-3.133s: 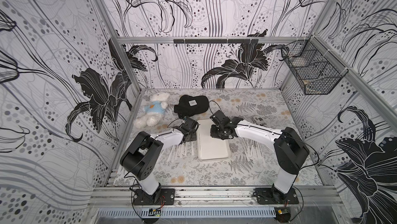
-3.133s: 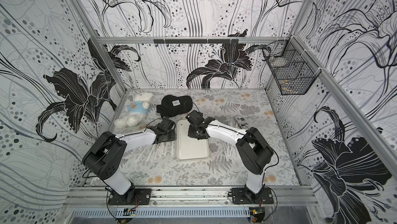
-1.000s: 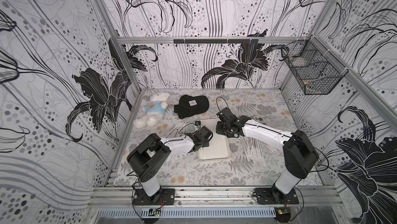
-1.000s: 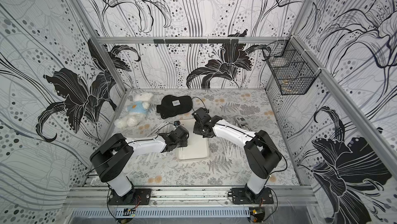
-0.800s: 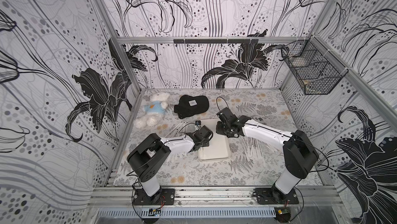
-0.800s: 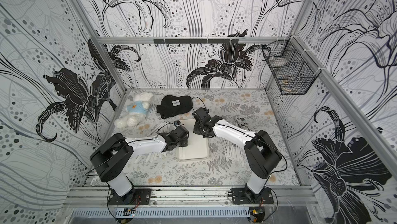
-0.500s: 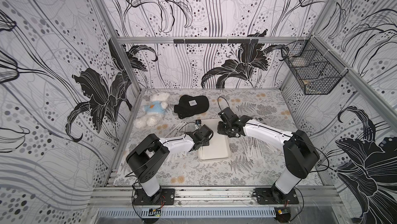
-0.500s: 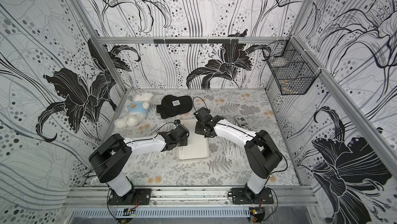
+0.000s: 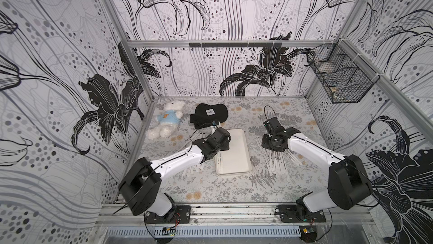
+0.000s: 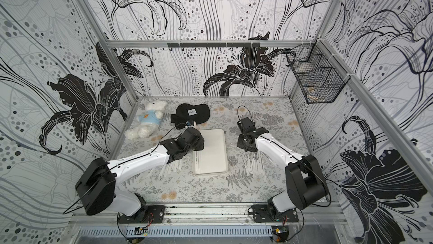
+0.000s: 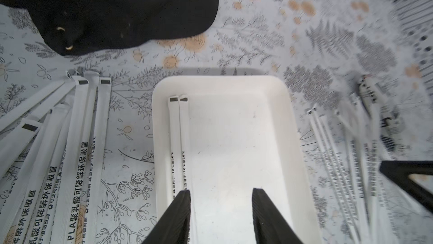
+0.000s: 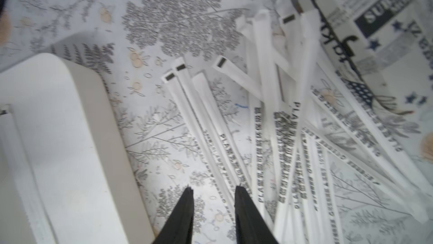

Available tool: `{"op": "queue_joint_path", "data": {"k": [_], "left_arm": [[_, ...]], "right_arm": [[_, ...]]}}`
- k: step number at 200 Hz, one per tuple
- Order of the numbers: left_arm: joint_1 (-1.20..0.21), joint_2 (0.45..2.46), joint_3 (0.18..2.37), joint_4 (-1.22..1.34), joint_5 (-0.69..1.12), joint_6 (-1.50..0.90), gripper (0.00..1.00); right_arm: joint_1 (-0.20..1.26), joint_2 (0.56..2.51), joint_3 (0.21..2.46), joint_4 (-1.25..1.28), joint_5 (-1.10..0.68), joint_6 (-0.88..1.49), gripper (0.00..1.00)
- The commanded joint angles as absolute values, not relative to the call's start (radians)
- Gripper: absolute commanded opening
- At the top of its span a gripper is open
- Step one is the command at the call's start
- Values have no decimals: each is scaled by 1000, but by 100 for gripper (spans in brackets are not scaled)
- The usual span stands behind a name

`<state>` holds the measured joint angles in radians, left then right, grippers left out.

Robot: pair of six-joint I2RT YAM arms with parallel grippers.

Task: Put the straws into the storage box
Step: Pick up the straw from the center of the board.

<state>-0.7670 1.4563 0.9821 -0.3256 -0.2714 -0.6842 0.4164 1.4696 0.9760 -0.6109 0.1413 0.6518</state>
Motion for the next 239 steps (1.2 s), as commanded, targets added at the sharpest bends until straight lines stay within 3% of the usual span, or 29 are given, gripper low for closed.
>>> {"op": "queue_joint_path", "data": {"k": [1, 81, 239], "left_arm": [[-761, 1397, 976, -343, -365, -621, 58], [-684, 1301, 799, -198, -277, -617, 61], [-684, 1341, 792, -163, -244, -621, 60]], "right_arm": [[373, 1436, 932, -671, 185, 609, 34], [371, 1485, 848, -649, 188, 634, 32], [371, 1501, 816, -623, 197, 601, 14]]}}
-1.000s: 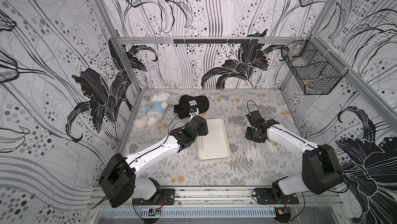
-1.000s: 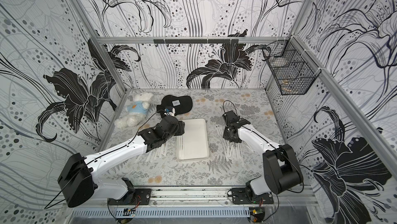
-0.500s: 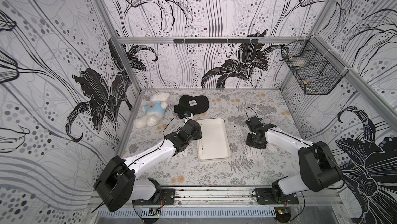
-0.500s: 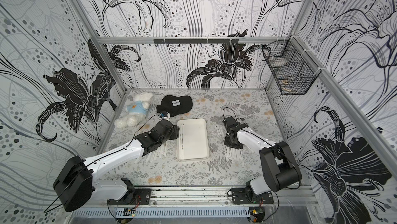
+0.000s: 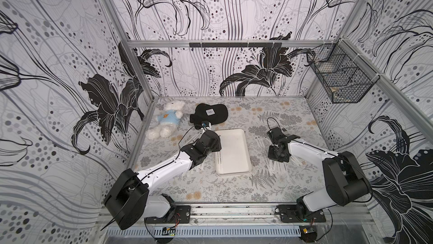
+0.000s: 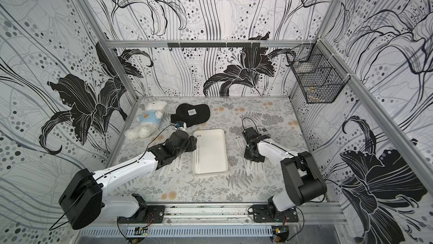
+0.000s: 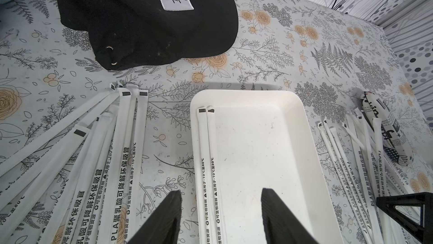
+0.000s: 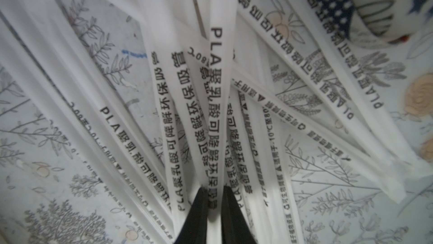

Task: Put the straws into the storage box
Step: Pick up the straw from the center of the board, then place the straw in the storage box.

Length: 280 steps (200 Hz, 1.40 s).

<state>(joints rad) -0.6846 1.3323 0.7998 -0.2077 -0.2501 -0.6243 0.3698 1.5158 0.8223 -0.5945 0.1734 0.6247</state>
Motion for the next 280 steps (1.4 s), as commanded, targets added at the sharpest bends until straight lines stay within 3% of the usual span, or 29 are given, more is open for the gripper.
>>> {"op": "queue_joint_path", "data": {"k": [1, 65, 121, 151, 202, 280], "left_arm": [[-683, 1341, 792, -163, -244, -621, 60], [-680, 1350, 796, -161, -244, -614, 59], [-613, 1345, 803, -141, -206, -589, 59], [-587, 1327, 775, -140, -188, -600, 59], [-551, 1267, 692, -158, -163, -638, 55], [-512, 1217, 635, -193, -179, -683, 54]], "right_arm": [[371, 1501, 816, -623, 197, 601, 14], [371, 1480, 834, -628, 178, 572, 10], [401, 1485, 1015, -741, 180, 562, 10], [542, 1504, 1106, -756, 159, 624, 10], [818, 1711, 1282, -614, 116, 798, 11], [921, 1937, 1358, -519, 1, 847, 10]]}}
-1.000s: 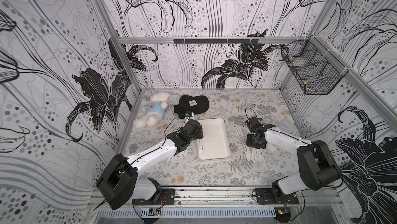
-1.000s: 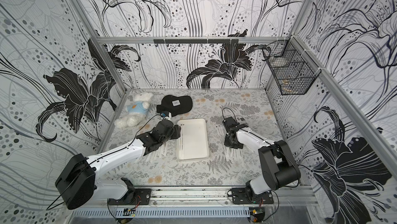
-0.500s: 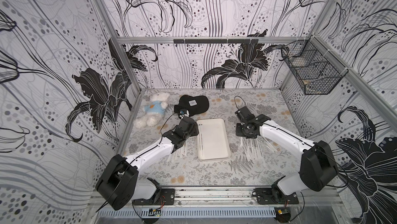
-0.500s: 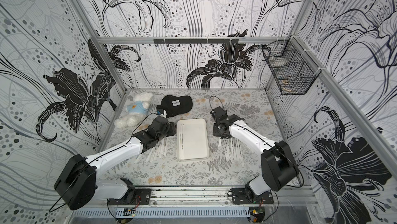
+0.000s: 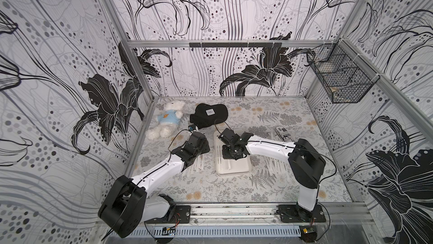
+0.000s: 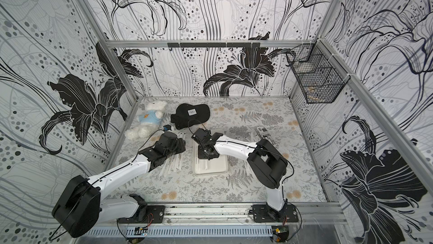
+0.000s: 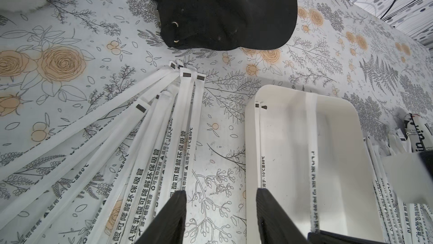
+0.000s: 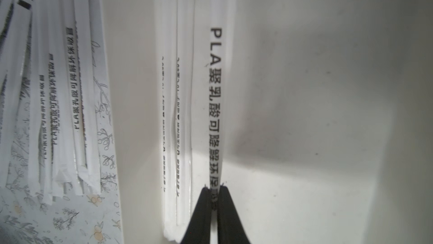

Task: Put the straws into the storage box
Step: Place the straw in the storage box.

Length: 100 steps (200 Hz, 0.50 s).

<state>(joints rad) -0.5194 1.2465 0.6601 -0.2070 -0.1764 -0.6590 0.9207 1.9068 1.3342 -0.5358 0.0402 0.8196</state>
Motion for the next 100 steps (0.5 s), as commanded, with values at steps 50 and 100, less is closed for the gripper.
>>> {"op": "queue_joint_path", "data": {"k": [50, 100], "left_arm": [[-512, 1198, 609, -173, -165, -686, 53], [-512, 1198, 606, -167, -156, -687, 53]], "right_arm": [[922, 1972, 1350, -489, -47, 863, 12], [925, 1997, 1365, -483, -45, 875, 14]]}}
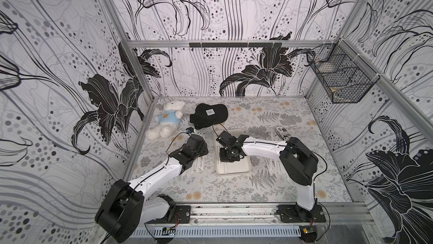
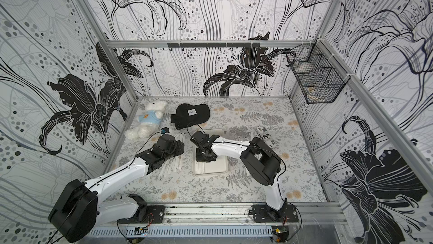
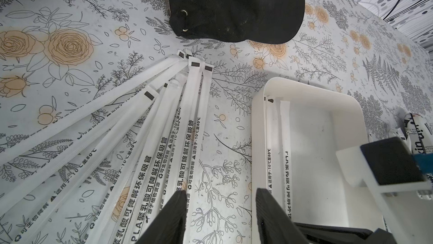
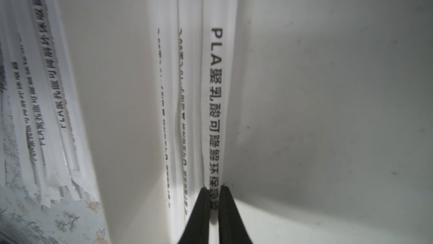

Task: Put the straws into the storage box
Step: Place the straw in the storage box, then pick up the straw from the center of the board.

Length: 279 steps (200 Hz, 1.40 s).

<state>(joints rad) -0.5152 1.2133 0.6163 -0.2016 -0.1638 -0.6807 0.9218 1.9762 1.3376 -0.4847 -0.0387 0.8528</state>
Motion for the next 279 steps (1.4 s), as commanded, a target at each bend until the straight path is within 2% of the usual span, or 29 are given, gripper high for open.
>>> {"op": "queue_joint_path", "data": {"k": [1, 130, 196, 220, 248, 279], "left_arm": [[-511, 1199, 606, -167, -155, -686, 53], [-503, 1207, 633, -207, -186, -674, 49], [-359, 1263, 675, -293, -165, -628, 46], [-291, 1303, 679, -292, -107, -599, 43], [-300, 1365, 669, -287, -72, -588, 41], [-401, 1417, 687, -289, -127, -613, 41]], "right_arm": [[925, 1997, 1365, -483, -45, 874, 14], [925, 1964, 1381, -521, -30, 857, 26], [894, 1859, 1369, -544, 28, 807, 31], [870, 1834, 1348, -522, 39, 800, 31], [861, 1822, 1334, -514, 47, 782, 31], [857, 1803, 1296, -486, 46, 789, 31]]}}
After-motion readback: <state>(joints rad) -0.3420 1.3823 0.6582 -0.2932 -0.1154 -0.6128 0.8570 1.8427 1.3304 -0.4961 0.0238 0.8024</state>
